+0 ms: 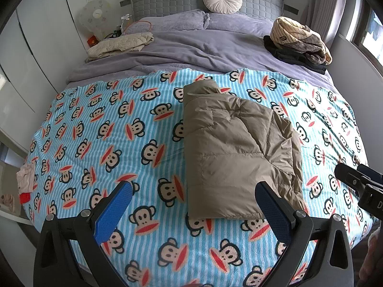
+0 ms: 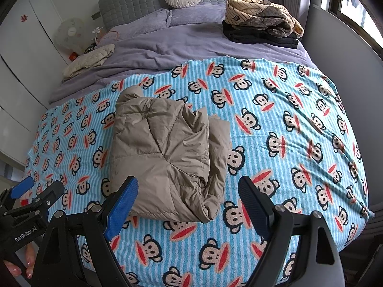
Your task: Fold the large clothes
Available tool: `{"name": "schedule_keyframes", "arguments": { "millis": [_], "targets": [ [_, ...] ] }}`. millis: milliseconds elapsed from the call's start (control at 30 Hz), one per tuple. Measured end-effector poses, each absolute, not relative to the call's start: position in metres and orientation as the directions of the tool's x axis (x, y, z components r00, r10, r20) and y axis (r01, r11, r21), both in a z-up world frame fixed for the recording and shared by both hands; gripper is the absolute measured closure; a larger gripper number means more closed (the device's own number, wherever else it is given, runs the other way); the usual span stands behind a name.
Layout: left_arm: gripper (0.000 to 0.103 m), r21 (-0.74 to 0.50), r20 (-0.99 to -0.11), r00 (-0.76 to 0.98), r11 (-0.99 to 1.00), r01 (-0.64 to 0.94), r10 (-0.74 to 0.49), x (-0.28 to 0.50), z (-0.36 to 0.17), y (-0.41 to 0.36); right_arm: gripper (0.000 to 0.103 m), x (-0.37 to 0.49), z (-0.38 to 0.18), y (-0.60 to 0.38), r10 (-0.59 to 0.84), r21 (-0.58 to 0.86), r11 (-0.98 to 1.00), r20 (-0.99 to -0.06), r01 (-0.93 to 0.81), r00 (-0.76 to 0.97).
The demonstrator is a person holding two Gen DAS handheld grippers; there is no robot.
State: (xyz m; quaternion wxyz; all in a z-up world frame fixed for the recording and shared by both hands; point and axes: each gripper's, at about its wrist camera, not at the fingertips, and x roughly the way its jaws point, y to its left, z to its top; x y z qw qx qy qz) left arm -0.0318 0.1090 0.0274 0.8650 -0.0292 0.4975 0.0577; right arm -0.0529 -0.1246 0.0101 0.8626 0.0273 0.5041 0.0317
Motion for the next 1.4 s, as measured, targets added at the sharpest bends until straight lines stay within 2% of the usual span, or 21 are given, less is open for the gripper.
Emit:
{"name": "schedule_keyframes", "arguments": {
  "millis": [1400],
  "targets": [
    [0.000, 0.007, -0.866, 0.496, 0.994, -0.106, 0.059, -0.023, 0.027, 0.113, 0.016, -0.053, 0.009, -0.123, 0.086, 0.083, 0.996, -0.871, -0.028, 0.484]
  ]
}}
